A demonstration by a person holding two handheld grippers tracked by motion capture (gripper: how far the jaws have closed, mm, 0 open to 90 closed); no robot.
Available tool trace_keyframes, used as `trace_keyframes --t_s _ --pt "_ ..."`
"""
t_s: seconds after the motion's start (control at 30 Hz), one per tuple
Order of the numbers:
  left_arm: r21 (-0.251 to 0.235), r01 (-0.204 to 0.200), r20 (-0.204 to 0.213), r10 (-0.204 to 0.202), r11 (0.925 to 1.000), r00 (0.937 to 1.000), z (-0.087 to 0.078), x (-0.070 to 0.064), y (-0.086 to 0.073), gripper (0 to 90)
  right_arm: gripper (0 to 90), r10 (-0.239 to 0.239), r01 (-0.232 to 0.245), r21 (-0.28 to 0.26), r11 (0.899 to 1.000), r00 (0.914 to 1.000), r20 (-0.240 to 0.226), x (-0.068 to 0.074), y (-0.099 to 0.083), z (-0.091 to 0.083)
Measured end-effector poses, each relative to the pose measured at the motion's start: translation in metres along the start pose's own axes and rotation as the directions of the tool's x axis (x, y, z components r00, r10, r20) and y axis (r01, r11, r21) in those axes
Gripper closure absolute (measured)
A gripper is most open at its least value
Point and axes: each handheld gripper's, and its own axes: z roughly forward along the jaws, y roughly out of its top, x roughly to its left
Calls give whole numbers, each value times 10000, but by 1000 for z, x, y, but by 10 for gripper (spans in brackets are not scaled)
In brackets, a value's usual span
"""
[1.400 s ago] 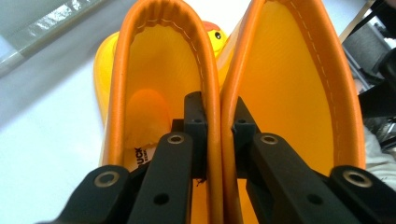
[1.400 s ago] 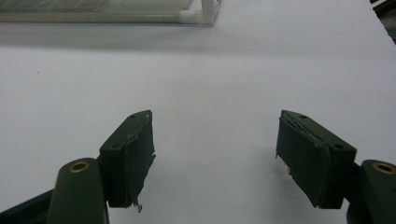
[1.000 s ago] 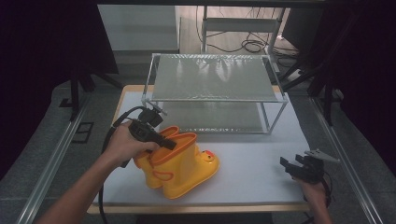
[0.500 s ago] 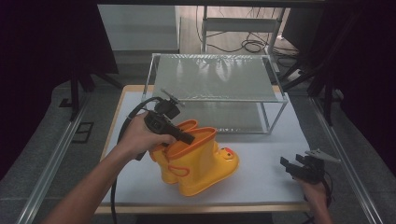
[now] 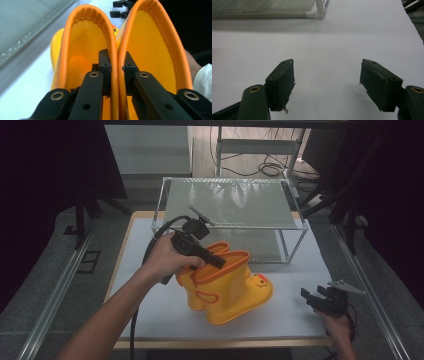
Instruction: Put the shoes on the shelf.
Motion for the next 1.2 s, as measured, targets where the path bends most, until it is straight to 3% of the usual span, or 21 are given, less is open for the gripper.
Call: trace_keyframes --t_s 0.17,0.33,0.8,1.2 --pt "-177 -114 216 118 9998 9997 0 -7 10 821 272 39 -39 -55 10000 10000 1 0 0 -1" --pt "-180 -259 168 262 9995 9995 0 -12 21 821 272 39 -39 -33 10000 10000 -5 0 0 -1" --pt "-319 -224 446 238 9992 9987 5 -18 43 820 273 98 -98 -157 9998 10000 -10 0 0 -1" --pt "-702 -367 295 389 9969 9988 -10 -25 69 820 273 181 -181 -161 9997 9998 -2 -3 0 -2"
